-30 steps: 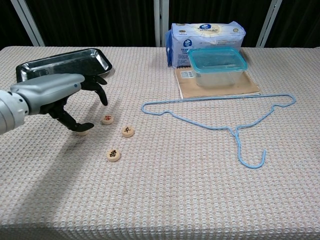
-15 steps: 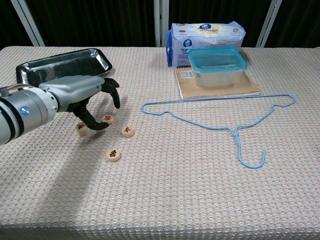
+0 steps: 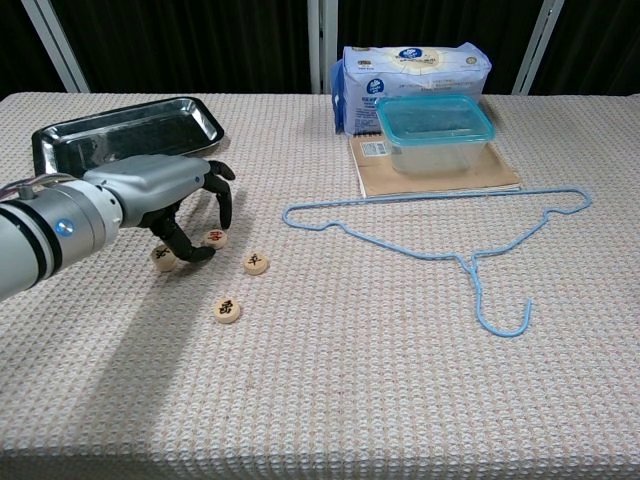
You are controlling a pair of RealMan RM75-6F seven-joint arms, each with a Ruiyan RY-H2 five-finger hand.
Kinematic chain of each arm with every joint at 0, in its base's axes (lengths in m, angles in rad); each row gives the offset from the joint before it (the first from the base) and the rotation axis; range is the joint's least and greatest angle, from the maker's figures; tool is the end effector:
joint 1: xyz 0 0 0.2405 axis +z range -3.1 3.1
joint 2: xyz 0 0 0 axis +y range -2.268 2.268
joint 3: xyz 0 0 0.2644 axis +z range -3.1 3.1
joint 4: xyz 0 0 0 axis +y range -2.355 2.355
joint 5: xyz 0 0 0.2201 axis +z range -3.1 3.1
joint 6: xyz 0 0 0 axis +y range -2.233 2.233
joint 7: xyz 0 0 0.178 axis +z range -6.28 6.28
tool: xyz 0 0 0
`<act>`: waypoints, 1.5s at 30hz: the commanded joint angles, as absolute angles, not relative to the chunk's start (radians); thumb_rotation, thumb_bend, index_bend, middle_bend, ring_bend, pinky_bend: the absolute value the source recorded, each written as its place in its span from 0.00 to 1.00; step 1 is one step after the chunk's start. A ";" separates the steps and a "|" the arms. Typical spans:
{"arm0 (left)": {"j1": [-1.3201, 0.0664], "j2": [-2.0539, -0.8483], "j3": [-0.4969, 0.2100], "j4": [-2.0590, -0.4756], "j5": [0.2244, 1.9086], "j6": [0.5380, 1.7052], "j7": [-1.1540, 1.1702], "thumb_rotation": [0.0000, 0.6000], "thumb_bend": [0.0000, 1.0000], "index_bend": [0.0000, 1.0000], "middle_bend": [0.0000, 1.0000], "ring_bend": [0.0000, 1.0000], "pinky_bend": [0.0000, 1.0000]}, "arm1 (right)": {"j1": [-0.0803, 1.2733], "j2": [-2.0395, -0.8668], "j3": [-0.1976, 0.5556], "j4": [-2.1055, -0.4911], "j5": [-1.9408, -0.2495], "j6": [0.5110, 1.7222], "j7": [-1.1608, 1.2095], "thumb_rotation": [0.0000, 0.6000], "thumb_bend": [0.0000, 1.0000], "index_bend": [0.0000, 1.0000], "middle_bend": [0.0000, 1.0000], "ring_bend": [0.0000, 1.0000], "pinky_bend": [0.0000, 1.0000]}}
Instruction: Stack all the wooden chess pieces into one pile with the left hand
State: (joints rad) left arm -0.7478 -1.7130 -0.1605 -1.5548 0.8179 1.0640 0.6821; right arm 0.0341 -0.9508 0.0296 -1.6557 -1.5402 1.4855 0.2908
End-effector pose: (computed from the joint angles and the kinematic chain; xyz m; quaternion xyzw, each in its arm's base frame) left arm -0.1339 0.3436 -0.0926 -0.7417 -0.4180 -0.2968 0.4325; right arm -0.3302 -0.1955 0.1989 0.5622 -0.4481 0.4231 0.5515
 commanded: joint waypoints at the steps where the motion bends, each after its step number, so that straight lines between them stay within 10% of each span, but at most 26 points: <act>1: -0.750 -1.714 -0.157 -1.551 0.822 1.068 0.684 1.00 0.28 0.44 0.06 0.00 0.00 | 0.034 -0.952 0.029 -1.656 -1.541 1.486 0.289 1.00 0.41 0.00 0.00 0.00 0.00; 45: -0.661 -1.542 -0.077 -1.835 0.896 1.223 0.674 1.00 0.31 0.48 0.09 0.00 0.00 | 0.038 -0.966 0.026 -1.668 -1.543 1.478 0.240 1.00 0.41 0.00 0.00 0.00 0.00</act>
